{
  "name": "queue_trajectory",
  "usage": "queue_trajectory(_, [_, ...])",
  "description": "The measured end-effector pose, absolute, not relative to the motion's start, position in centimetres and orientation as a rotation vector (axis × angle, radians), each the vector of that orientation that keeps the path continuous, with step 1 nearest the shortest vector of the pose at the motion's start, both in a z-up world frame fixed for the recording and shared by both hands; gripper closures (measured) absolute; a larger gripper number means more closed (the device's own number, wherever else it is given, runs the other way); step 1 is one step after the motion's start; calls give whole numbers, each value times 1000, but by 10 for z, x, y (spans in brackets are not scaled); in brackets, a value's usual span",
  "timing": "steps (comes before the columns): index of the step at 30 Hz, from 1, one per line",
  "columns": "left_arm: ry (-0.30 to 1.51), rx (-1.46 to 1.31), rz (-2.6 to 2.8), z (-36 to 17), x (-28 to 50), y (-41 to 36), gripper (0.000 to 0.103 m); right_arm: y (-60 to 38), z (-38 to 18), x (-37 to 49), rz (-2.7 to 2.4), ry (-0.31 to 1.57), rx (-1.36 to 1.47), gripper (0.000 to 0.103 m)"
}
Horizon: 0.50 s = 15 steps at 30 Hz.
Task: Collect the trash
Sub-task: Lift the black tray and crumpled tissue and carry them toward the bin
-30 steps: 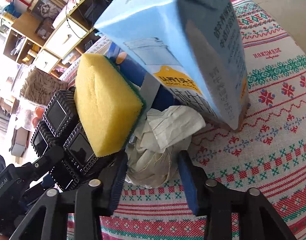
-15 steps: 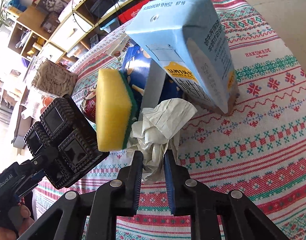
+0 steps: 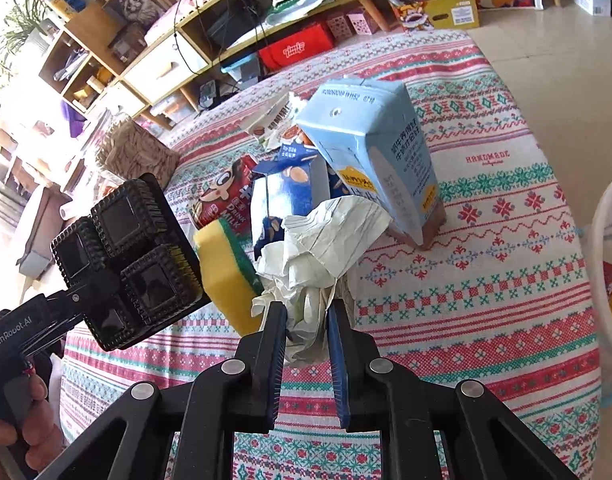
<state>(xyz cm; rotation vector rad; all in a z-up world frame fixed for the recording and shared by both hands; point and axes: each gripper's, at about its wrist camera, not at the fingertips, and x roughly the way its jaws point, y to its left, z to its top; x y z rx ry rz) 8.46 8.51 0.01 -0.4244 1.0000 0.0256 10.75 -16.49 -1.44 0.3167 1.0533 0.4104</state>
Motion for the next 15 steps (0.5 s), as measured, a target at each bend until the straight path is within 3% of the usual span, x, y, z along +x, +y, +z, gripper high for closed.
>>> queue_trajectory(15, [1002, -378, -77, 16, 62, 36, 42, -191, 22, 87, 388, 897, 261, 85])
